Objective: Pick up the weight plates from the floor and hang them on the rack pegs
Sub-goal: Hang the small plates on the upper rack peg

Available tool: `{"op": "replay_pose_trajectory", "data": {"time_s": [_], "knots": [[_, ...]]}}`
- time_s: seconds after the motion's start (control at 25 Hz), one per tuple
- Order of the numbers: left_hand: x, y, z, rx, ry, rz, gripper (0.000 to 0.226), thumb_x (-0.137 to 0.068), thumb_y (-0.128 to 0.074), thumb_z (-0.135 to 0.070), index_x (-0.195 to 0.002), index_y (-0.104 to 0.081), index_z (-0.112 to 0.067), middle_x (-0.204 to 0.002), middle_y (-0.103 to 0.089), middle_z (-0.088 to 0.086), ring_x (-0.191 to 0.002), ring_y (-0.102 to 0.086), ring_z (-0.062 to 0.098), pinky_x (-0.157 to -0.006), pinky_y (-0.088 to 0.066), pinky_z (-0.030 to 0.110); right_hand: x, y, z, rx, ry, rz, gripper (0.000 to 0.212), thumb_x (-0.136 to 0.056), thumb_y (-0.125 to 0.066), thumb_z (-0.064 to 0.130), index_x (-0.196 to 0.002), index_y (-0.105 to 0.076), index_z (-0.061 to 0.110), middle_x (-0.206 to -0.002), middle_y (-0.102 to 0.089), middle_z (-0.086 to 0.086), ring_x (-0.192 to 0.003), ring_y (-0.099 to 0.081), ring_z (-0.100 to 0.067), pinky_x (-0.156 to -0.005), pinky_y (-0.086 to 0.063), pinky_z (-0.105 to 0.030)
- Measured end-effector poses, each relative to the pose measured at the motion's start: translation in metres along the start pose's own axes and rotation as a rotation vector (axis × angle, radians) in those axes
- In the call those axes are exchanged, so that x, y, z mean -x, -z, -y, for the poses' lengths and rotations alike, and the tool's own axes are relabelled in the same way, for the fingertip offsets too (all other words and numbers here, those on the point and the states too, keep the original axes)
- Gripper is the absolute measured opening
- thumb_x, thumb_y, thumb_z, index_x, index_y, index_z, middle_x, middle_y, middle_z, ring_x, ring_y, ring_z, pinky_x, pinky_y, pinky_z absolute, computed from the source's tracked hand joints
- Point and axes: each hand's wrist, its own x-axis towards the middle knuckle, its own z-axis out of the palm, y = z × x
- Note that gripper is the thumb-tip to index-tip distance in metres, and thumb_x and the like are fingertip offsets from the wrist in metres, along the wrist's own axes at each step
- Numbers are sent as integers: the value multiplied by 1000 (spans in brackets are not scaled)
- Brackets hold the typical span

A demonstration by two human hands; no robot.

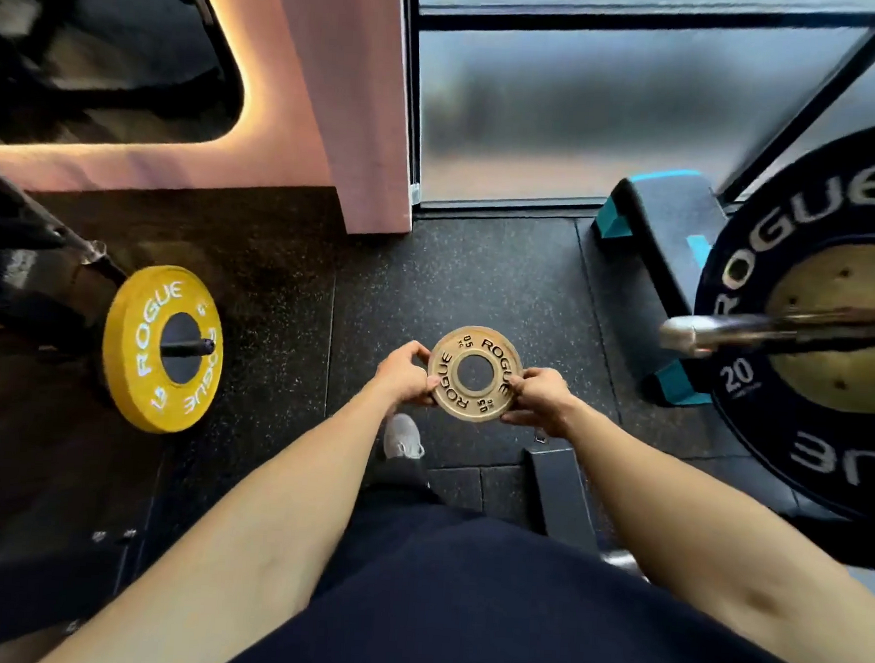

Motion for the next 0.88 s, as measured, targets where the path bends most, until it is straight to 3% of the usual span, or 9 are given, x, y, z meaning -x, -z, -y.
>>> {"op": "replay_pose_trajectory", "data": {"time_s": [0.2,0.48,0.68,0.88], "knots": [[-106,46,-58,8,19,51,30,-85,-64,8,-88,-50,-19,-83,-59,9,-63,-61,19,-39,-53,27,-87,-24,86,30,-21,-22,16,-98,-48,14,-83,-50,10,-71,-55,-9,-56,-58,-21,-41,-54,-33],[-190,145,-111,165,113,48,29,-88,-61,9,-96,-48,-16,-89,-59,7,-65,-63,19,-45,-58,28,-157,-81,225,220,34,80,12,-98,-49,14,-104,-55,6,-76,-58,-7,-59,-60,-18,-50,-57,-34],[-204,197,-99,408,158,-171,32,-88,-60,10,-90,-50,-19,-89,-55,2,-72,-59,14,-56,-59,29,-199,-146,298,479,94,262,18,-98,-50,16,-110,-57,6,-85,-61,-11,-68,-63,-24,-73,-58,-47],[-197,220,-80,685,259,-441,31,-87,-62,10,-97,-50,-17,-95,-56,3,-80,-60,15,-62,-61,31,-232,-216,345,746,150,482,15,-96,-52,15,-110,-58,11,-103,-65,-15,-84,-66,-30,-78,-57,-48]]}}
